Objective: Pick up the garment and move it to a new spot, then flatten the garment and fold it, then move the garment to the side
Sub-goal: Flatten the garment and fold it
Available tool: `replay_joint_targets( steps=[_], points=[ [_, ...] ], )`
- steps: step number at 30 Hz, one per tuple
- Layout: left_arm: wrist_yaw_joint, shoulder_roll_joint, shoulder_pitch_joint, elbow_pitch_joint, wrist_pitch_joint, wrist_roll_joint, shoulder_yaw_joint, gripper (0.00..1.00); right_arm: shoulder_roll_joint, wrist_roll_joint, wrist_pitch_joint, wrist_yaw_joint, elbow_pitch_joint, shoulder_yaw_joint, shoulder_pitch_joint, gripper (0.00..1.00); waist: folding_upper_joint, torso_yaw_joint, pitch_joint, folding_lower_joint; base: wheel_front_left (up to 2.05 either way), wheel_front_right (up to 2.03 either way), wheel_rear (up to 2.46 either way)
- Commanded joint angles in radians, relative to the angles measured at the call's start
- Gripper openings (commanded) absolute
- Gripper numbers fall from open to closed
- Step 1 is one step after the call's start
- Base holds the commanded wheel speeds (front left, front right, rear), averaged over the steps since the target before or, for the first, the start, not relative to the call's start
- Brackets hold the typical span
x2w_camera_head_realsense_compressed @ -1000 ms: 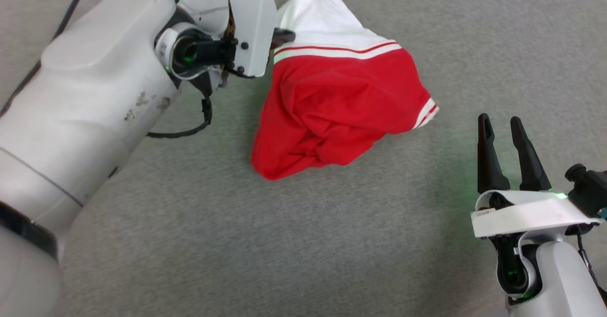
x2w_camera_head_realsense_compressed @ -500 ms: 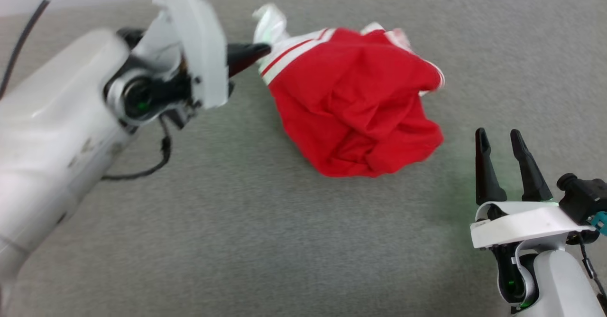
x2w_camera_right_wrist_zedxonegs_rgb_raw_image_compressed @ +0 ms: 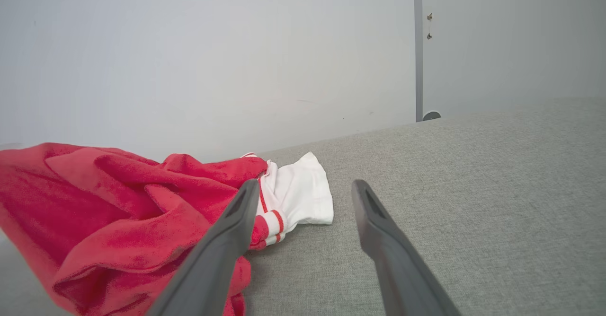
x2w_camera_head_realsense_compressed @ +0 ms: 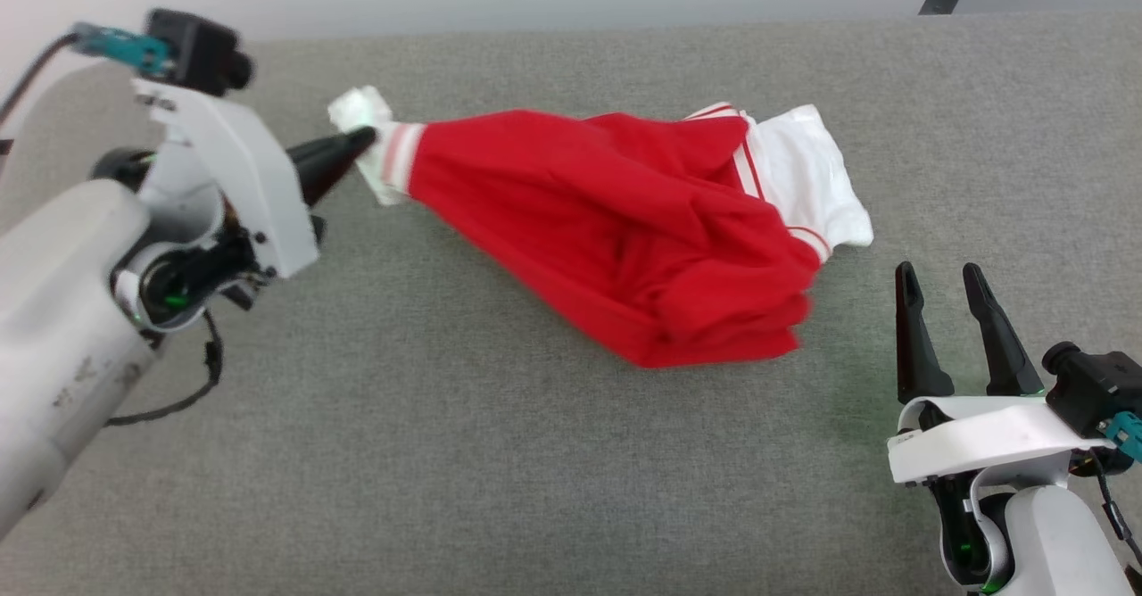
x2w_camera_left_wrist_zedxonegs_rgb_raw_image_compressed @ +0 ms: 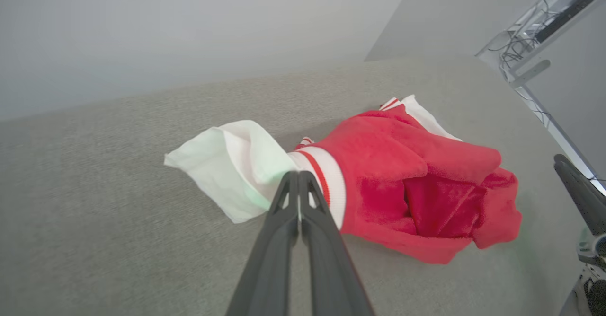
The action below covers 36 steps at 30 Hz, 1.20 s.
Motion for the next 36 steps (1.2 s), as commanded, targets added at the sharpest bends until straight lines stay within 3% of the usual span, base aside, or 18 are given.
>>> replay_joint_targets(
  steps=[1, 14, 20, 21, 22, 23, 31, 36],
  points=[
    [0.0, 0.0, 0.021, 0.021, -0.017, 0.006, 0.002, 0.0, 0.0, -0.004, -0.001, -0.001, -0.003, -0.002, -0.004, 1.0, 0.0, 0.005, -0.002, 0.0, 0.0, 0.0, 0.0],
    [0.047, -0.009, 0.133, 0.252, -0.018, 0.017, -0.047, 0.0, 0.001, -0.022, -0.001, -0.001, -0.018, -0.024, 0.005, 1.0, 0.0, -0.024, 0.019, 0.0, 0.0, 0.0, 0.0],
    [0.033, -0.031, 0.156, 0.3, -0.048, -0.002, -0.034, 0.0, 0.001, -0.048, -0.001, -0.001, -0.013, -0.021, -0.004, 1.0, 0.0, -0.017, 0.015, 0.0, 0.0, 0.0, 0.0],
    [0.028, -0.033, 0.158, 0.306, -0.062, -0.004, -0.027, 0.13, 0.001, -0.058, -0.001, -0.001, -0.007, -0.017, -0.007, 1.0, 0.0, -0.015, 0.011, 0.0, 0.0, 0.0, 0.0],
    [0.025, -0.033, 0.161, 0.311, -0.078, -0.008, -0.02, 0.43, 0.001, -0.066, -0.001, -0.001, -0.002, -0.012, -0.012, 1.0, 0.0, -0.013, 0.009, 0.0, 0.0, 0.0, 0.0],
    [0.024, -0.035, 0.166, 0.313, -0.091, -0.01, -0.016, 1.0, 0.001, -0.072, -0.001, -0.001, 0.003, -0.008, -0.018, 1.0, 0.0, -0.011, 0.005, 0.0, 0.0, 0.0, 0.0],
    [0.019, -0.053, 0.241, 0.29, -0.271, 0.0, 0.013, 1.0, -0.045, -0.128, 0.095, -0.001, 0.029, 0.025, -0.06, 1.0, 0.0, 0.029, -0.025, 0.0, 0.0, 0.0, 0.0],
    [0.062, -0.066, 0.309, 0.247, -0.44, 0.049, 0.038, 1.0, -0.098, -0.141, 0.223, -0.001, 0.027, 0.062, -0.084, 1.0, 0.0, 0.062, -0.041, 0.0, 0.0, 0.0, 0.0]
  ],
)
